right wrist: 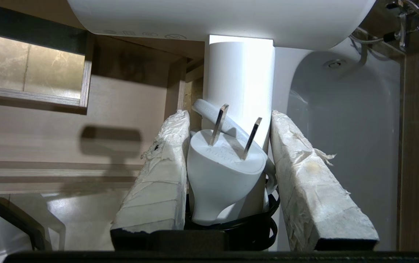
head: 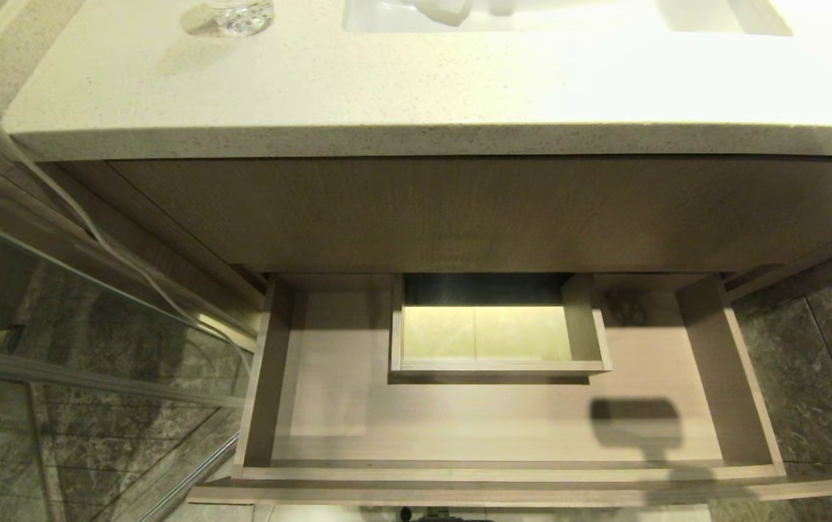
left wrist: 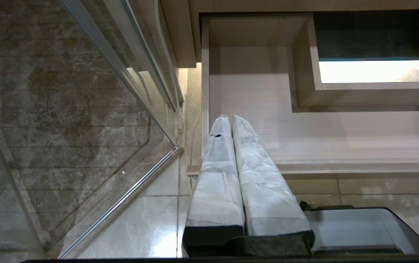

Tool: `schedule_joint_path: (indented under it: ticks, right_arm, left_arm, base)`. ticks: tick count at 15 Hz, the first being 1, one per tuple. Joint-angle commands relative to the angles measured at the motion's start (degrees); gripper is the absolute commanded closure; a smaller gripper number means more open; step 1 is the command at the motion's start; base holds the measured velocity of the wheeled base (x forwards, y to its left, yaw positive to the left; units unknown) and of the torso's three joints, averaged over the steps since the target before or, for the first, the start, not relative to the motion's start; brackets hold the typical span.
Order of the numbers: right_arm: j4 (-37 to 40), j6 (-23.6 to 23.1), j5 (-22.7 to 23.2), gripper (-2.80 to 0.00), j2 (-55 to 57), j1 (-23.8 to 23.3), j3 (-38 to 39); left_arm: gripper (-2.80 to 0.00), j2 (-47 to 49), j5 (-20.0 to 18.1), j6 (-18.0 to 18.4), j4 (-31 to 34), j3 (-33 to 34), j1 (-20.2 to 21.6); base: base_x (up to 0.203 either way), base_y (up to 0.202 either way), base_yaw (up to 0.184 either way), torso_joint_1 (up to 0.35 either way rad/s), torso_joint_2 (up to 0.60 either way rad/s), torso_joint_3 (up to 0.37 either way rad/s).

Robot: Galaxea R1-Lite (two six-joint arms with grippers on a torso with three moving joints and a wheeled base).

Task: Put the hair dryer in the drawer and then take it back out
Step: Place it on the countertop

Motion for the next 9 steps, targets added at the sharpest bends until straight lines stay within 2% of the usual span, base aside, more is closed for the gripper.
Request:
schedule_joint_path:
  ticks: [1,4,9]
  right_arm:
    - [-0.1,-0.1,0.0,0.0,0.3,0.0,0.0]
    - [-0.5,-0.2,0.1,0.0,0.5,0.1,-0.2]
    - [-1.4,-0.2,0.1,0.0,0.4,0.1,-0.6]
  left_arm:
    - [0.0,0.0,0.0,0.0,0.0,0.0,0.0]
    - [0.0,0.0,0.0,0.0,0.0,0.0,0.0]
    - [0.0,0.0,0.0,0.0,0.0,0.0,0.0]
  base:
    - [0.0,0.0,0.0,0.066,-0.04,0.028]
    - [0.0,0.0,0.0,0.249,-0.05,0.201]
    - [0.0,0.0,0.0,0.348,-0.08,0.266]
